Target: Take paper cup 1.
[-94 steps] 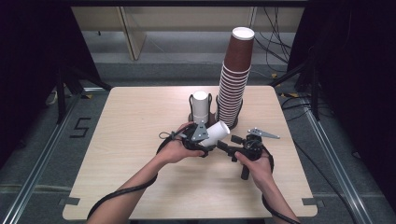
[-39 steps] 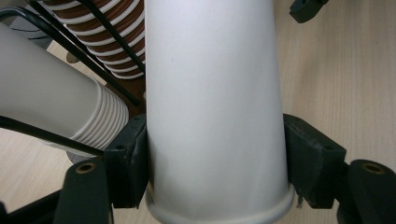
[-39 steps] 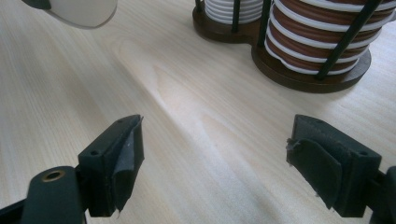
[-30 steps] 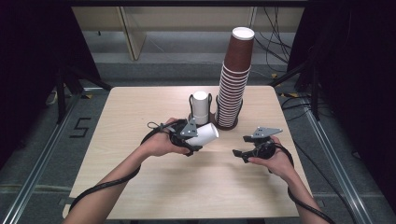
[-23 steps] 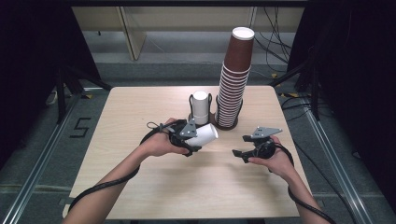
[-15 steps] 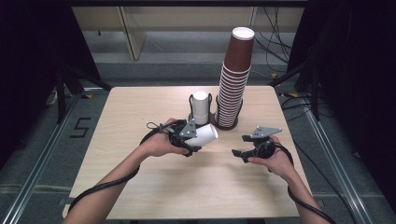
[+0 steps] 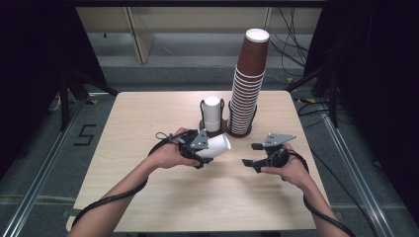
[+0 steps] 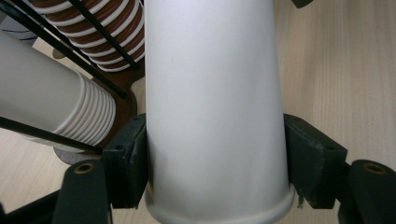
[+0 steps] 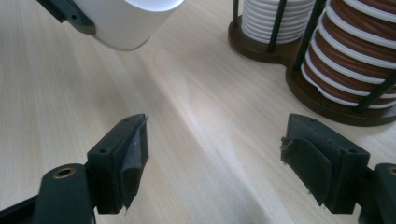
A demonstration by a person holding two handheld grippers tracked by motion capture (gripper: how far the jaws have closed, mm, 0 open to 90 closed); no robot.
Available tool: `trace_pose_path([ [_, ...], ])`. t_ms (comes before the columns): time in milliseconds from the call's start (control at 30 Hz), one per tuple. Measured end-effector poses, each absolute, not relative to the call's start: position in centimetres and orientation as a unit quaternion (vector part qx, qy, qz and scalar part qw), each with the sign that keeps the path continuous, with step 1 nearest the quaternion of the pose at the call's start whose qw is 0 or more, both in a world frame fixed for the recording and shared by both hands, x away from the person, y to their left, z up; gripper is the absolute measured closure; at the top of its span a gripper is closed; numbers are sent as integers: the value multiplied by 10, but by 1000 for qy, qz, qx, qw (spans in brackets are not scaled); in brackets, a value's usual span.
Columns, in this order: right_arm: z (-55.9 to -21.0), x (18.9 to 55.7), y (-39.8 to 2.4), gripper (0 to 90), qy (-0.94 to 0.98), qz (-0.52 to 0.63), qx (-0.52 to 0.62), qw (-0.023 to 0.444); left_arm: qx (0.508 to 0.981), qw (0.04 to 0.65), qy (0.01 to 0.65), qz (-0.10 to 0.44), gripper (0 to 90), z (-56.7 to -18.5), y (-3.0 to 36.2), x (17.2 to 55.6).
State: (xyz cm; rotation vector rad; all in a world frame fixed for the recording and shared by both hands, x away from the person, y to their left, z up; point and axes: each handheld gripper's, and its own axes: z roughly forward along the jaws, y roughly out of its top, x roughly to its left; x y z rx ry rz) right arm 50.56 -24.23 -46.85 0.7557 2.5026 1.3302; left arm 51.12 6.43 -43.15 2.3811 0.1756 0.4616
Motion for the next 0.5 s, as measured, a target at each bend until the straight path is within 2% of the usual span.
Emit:
trace_pose_path([
  [500,-459,511,-224,230,914,349,192,74,923,338,56,174,307,-432,64,507],
])
